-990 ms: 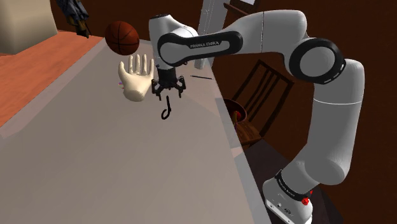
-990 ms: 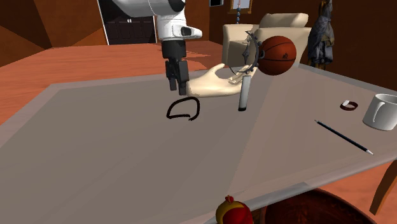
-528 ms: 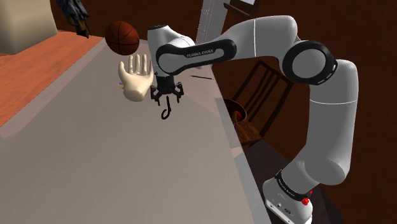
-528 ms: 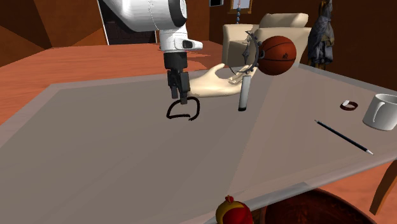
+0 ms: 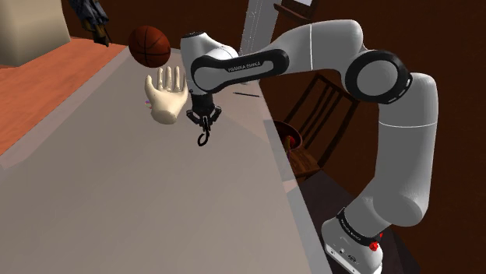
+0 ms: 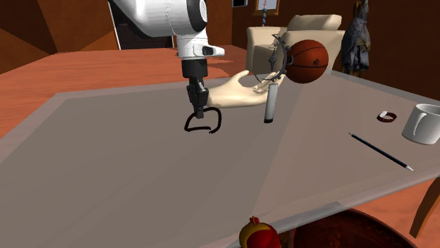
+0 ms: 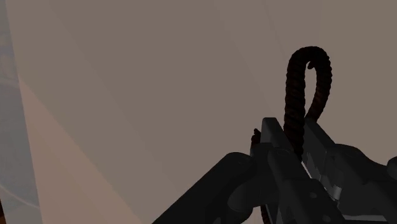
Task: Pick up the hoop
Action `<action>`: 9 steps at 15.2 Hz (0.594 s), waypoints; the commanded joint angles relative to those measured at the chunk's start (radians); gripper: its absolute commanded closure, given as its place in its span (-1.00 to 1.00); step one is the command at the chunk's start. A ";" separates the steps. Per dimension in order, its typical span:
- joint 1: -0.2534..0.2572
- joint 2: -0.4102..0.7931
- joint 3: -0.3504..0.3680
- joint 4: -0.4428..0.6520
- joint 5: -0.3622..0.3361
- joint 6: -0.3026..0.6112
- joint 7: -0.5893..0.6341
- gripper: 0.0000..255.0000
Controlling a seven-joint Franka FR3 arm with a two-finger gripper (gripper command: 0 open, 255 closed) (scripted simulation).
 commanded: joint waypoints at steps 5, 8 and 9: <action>0.002 -0.006 0.002 0.017 0.004 -0.023 -0.003 1.00; 0.002 -0.019 0.005 0.039 0.009 -0.056 -0.009 1.00; 0.002 -0.022 0.006 0.047 0.011 -0.068 -0.011 1.00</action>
